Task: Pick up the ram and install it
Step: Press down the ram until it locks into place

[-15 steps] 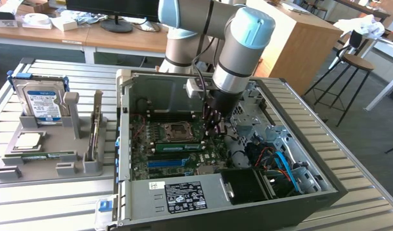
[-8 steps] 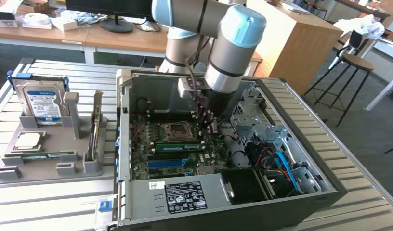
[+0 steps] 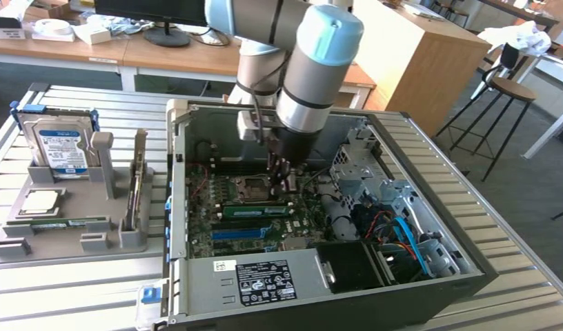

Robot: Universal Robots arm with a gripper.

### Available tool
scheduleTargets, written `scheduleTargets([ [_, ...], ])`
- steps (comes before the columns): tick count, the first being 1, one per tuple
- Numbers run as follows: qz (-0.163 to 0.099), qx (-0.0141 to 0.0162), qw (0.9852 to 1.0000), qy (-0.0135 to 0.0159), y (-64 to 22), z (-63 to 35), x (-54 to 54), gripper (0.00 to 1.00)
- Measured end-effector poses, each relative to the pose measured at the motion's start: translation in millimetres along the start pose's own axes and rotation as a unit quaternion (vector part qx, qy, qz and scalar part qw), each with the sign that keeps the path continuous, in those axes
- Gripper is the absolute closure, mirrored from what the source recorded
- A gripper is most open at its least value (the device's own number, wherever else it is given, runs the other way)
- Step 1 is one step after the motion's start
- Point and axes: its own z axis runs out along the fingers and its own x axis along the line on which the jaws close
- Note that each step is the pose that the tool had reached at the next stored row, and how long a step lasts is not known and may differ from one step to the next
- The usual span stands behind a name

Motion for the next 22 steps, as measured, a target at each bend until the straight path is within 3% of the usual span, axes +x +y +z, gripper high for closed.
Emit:
scheduleTargets([
  [11, 0.0, 0.0002, 1.0, 0.0, 28.4, 1.1, -0.2, 0.9],
  [18, 0.0, 0.0002, 1.0, 0.0, 42.0, 1.6, -0.3, 0.9],
  [22, 0.0, 0.0002, 1.0, 0.0, 45.5, 1.7, -0.3, 0.9],
])
